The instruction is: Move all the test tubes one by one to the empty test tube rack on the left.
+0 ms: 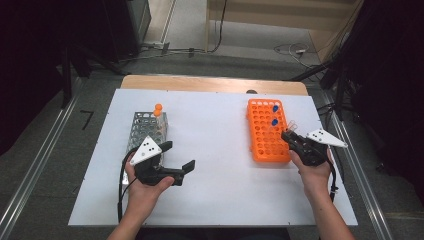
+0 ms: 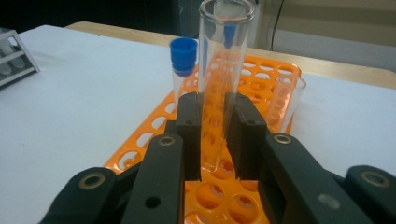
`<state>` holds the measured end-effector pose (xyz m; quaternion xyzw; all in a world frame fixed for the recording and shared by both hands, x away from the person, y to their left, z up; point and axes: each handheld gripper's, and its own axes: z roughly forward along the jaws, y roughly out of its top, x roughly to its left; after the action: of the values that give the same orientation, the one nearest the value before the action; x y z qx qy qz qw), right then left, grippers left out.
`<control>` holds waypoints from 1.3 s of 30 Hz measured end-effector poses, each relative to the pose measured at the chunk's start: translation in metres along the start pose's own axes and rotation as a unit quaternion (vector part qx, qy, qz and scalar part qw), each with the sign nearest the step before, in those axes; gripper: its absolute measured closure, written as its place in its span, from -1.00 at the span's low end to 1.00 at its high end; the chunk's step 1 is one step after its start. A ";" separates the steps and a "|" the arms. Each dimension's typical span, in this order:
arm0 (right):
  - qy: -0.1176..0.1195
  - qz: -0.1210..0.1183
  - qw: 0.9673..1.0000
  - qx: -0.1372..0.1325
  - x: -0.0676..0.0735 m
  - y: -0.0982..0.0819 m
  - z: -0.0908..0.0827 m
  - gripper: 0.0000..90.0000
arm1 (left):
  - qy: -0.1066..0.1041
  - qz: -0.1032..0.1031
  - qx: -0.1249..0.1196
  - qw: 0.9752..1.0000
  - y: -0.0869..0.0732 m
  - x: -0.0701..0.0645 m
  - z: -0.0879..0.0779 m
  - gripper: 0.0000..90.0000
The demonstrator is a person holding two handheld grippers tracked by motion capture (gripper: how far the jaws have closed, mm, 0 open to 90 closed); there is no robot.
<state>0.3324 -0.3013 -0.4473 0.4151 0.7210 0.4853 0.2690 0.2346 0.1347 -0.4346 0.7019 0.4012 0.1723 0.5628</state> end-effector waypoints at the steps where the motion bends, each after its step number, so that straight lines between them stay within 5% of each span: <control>1: 0.003 -0.001 1.000 0.001 0.002 0.001 -0.001 0.65 | 0.000 0.000 0.000 1.000 0.000 0.000 0.000 -0.98; 17: 0.084 -0.019 0.996 0.004 0.041 0.009 -0.008 0.65 | -0.007 0.008 0.001 1.000 0.001 -0.005 0.001 -0.95; 39: 0.187 -0.061 0.980 0.025 0.115 0.006 0.000 0.65 | -0.037 0.021 0.001 0.999 0.003 -0.020 0.003 -0.86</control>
<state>0.2756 -0.2018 -0.4401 0.2789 0.7944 0.5187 0.1483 0.2259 0.1172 -0.4282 0.7168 0.3651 0.1574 0.5729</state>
